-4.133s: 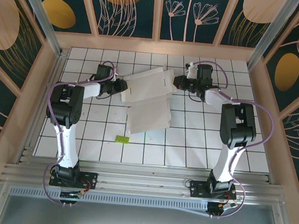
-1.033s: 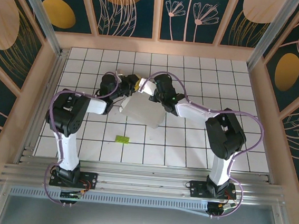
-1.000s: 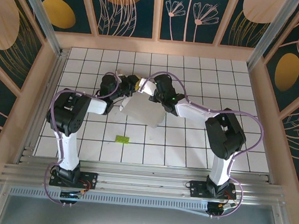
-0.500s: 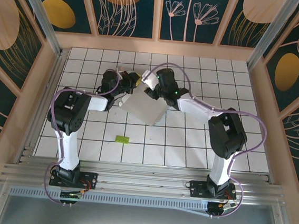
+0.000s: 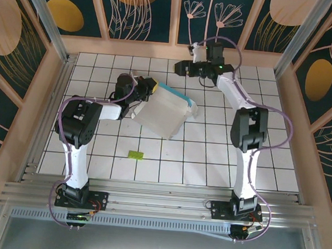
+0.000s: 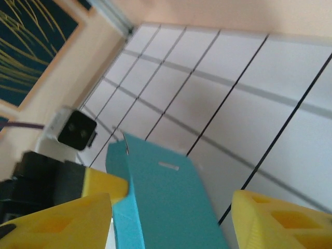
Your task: Fold the paper box
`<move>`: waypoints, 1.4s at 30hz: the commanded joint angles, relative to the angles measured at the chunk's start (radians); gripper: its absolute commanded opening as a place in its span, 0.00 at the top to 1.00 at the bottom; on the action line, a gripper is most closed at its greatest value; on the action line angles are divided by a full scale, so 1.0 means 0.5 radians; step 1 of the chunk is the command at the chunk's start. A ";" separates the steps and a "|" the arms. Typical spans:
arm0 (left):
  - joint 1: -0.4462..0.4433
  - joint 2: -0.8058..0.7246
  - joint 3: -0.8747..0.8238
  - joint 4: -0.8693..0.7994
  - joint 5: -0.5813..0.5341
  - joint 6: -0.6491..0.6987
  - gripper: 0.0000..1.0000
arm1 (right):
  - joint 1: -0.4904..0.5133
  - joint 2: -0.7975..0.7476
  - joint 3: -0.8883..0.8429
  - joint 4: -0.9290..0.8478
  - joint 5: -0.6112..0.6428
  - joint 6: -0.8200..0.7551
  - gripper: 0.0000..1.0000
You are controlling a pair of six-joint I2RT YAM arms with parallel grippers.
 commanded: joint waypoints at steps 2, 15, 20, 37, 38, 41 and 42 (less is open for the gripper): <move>0.002 0.063 0.040 -0.055 -0.032 0.051 1.00 | 0.045 0.168 0.149 -0.311 -0.343 0.034 0.34; 0.001 0.041 0.037 -0.072 -0.058 0.061 0.97 | 0.047 0.276 0.089 -0.322 -0.380 0.006 0.42; 0.002 0.045 0.048 -0.089 -0.066 0.070 0.96 | 0.047 0.257 0.068 -0.320 -0.421 -0.029 0.36; 0.002 -0.146 -0.055 -0.212 -0.247 0.278 0.60 | 0.012 0.346 0.076 -0.334 -0.337 -0.012 0.53; 0.001 -0.209 -0.067 -0.301 -0.308 0.367 0.56 | 0.010 0.343 0.076 -0.337 -0.339 -0.014 0.52; 0.001 -0.425 -0.071 -0.609 -0.561 0.698 0.49 | 0.010 0.329 0.074 -0.345 -0.344 -0.015 0.51; 0.002 -0.486 -0.053 -0.717 -0.651 0.826 0.48 | 0.013 0.325 0.070 -0.344 -0.347 -0.018 0.50</move>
